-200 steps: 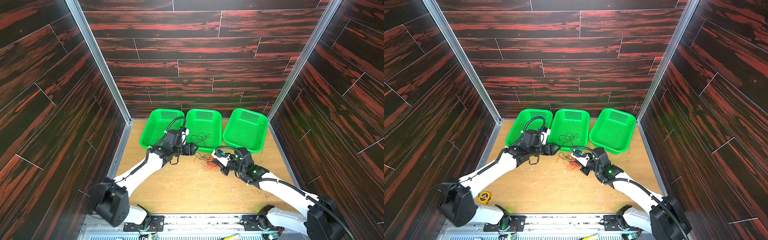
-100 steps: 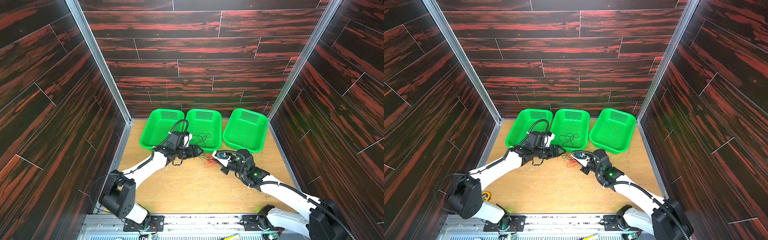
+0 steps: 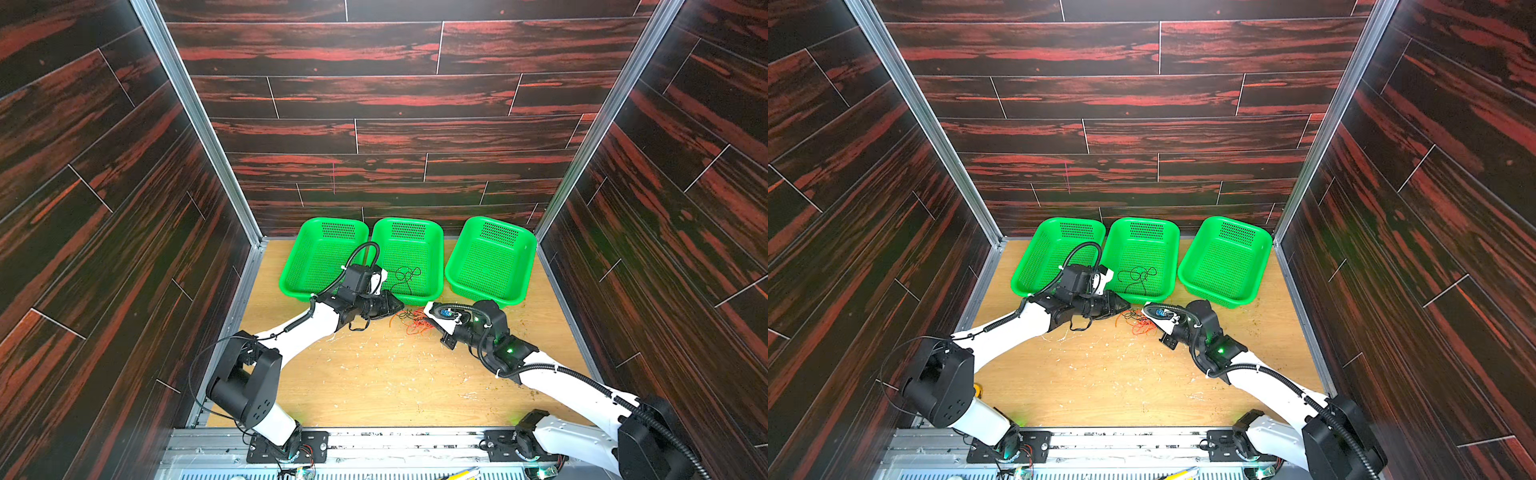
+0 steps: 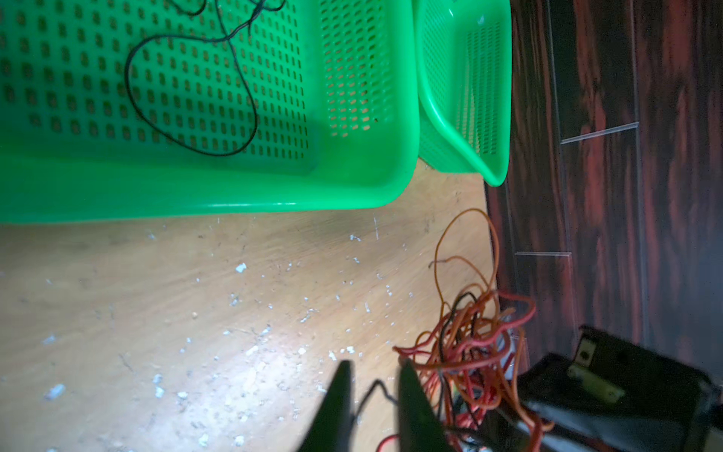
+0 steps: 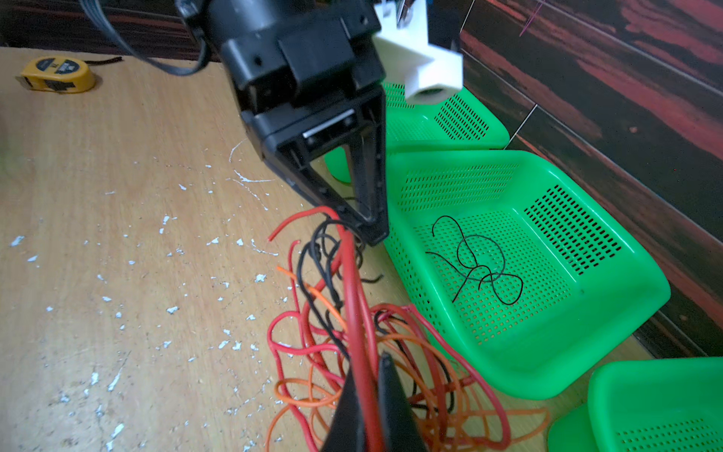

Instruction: Untangle the cables

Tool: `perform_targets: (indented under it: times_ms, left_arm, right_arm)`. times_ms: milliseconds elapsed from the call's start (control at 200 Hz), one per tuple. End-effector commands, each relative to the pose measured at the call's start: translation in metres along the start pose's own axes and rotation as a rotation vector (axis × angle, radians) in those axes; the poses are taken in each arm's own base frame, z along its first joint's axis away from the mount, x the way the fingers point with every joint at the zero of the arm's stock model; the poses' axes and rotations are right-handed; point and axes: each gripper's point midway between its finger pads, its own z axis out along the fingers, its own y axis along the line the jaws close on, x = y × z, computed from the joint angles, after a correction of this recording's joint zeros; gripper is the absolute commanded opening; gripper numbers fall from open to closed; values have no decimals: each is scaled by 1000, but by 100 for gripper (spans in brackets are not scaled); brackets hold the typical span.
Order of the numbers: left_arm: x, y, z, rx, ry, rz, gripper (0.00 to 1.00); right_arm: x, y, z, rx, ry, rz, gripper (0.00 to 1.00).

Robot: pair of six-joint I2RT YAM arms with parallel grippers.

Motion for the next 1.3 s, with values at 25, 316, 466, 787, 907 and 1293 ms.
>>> perform_targets:
  times_ms: [25, 316, 466, 787, 907, 1293]
  left_arm:
    - [-10, -9, -13, -16, -43, 63, 0]
    - [-57, -11, -70, -133, -187, 163, 0]
    - [-87, -20, -109, -179, -322, 231, 0]
    - [-115, -53, -160, -212, -444, 337, 0]
    - [-122, -69, -179, -213, -495, 375, 0]
    - [-127, -97, -214, -218, -562, 440, 0]
  right_arm:
    - [0, 1, 1, 2, -4, -11, 0]
    - [15, 14, 1, -63, 66, 14, 0]
    - [28, 20, 2, -82, 109, 36, 0]
    - [59, 28, 8, -111, 237, 101, 0]
    - [79, 27, 14, -98, 323, 134, 0]
    - [129, 20, 22, -30, 528, 156, 0]
